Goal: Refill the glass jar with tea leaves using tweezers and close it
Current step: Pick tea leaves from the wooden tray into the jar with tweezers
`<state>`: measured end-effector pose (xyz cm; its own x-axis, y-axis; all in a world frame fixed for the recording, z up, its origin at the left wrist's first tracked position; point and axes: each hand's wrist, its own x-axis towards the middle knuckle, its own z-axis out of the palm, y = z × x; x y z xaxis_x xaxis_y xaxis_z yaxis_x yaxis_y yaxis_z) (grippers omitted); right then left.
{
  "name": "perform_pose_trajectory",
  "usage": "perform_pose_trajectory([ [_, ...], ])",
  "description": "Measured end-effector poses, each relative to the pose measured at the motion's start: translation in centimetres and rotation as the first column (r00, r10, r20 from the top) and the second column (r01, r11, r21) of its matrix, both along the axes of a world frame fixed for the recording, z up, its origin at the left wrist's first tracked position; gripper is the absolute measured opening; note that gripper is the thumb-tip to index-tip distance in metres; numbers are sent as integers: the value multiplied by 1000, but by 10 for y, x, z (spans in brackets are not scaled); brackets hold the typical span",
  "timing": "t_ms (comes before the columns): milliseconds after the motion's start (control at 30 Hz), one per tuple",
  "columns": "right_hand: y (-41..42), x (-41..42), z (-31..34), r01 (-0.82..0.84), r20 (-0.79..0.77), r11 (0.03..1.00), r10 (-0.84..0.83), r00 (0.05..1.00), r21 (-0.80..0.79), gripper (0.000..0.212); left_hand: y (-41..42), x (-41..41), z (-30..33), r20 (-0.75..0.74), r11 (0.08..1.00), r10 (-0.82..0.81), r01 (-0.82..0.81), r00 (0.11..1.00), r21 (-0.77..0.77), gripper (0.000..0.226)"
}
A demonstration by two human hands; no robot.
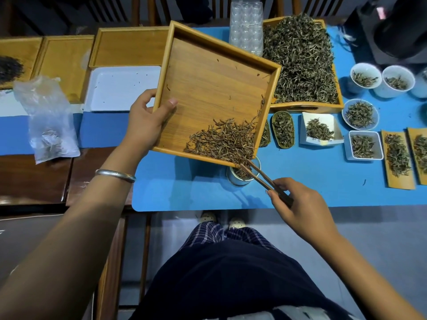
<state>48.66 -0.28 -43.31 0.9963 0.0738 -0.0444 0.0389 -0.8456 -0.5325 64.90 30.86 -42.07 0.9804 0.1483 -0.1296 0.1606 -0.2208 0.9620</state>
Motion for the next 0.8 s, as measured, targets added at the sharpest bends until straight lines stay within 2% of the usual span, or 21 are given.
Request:
perform_pose_trajectory([
  [267, -5, 1, -2, 31, -11, 999, -31, 999, -15, 24, 1, 3, 5, 23, 999, 40, -40, 999, -1, 13],
  [567, 8, 26, 4, 69, 49, 997, -71, 996, 30, 25, -3, 6, 7, 32, 997, 64, -65, 997, 31, 17],
  [800, 23, 35, 1, 58, 77, 997, -54, 996, -54, 25, -3, 6, 8, 21, 997, 67, -67, 998, 38, 15],
])
